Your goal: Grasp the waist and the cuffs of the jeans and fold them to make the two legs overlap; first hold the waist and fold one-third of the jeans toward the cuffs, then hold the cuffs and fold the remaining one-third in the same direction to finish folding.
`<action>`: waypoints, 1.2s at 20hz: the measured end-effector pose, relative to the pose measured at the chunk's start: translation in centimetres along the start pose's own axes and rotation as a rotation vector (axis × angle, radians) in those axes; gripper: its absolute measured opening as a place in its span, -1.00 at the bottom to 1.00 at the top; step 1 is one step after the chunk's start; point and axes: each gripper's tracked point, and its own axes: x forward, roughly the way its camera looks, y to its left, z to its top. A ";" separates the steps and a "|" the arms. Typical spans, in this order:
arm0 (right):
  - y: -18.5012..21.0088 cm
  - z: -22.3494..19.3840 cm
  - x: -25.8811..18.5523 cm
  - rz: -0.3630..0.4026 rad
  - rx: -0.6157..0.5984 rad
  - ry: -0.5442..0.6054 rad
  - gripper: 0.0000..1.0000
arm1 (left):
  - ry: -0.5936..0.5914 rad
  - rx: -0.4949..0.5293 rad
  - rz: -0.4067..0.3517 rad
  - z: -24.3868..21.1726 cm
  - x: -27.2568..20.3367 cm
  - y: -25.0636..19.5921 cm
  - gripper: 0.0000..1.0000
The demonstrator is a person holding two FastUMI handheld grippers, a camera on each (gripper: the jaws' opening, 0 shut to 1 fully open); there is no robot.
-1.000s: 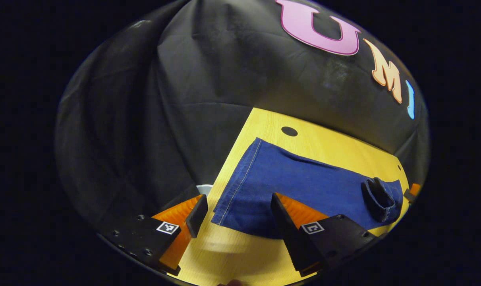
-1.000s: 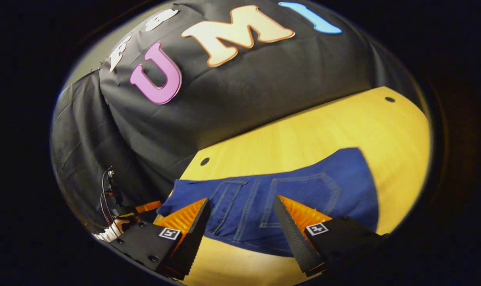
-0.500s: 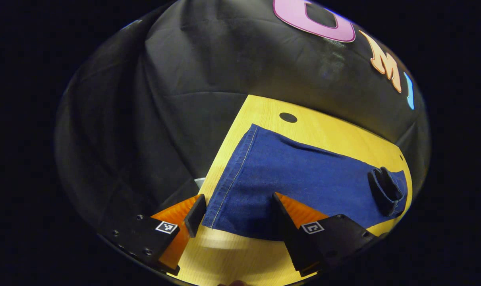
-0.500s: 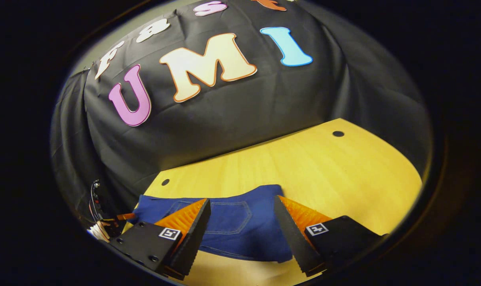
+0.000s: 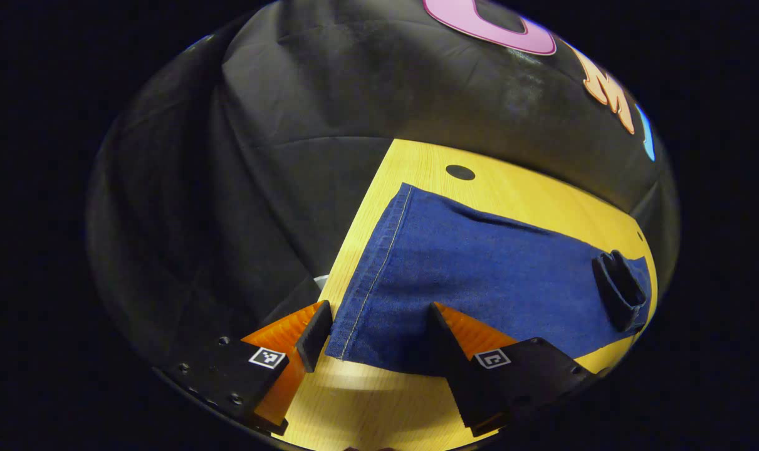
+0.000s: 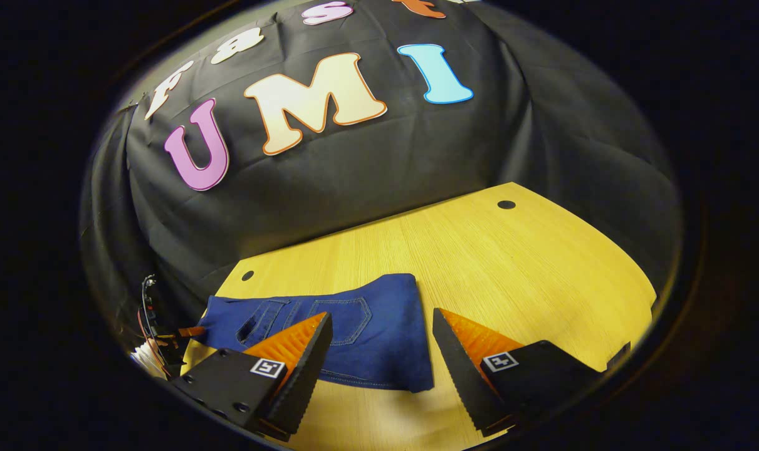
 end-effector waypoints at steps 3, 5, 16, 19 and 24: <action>0.2 -0.2 -0.9 -0.003 0.011 0.009 0.97 | 0.010 0.018 -0.003 0.0 -0.2 -0.1 0.76; 0.6 0.0 -1.7 0.007 0.039 -0.001 0.96 | 0.013 0.022 -0.014 0.0 -0.4 -0.2 0.68; 1.4 1.0 -6.2 0.006 0.089 -0.062 0.97 | -0.001 -0.019 -0.053 0.3 -0.6 -2.3 -0.96; 1.1 1.5 -6.9 0.004 0.089 -0.080 0.84 | 0.009 -0.032 -0.012 0.5 -1.1 -2.2 -1.00; -0.9 1.7 -7.6 -0.005 0.107 -0.086 0.84 | -0.065 -0.092 -0.088 4.6 -5.8 -6.1 -1.00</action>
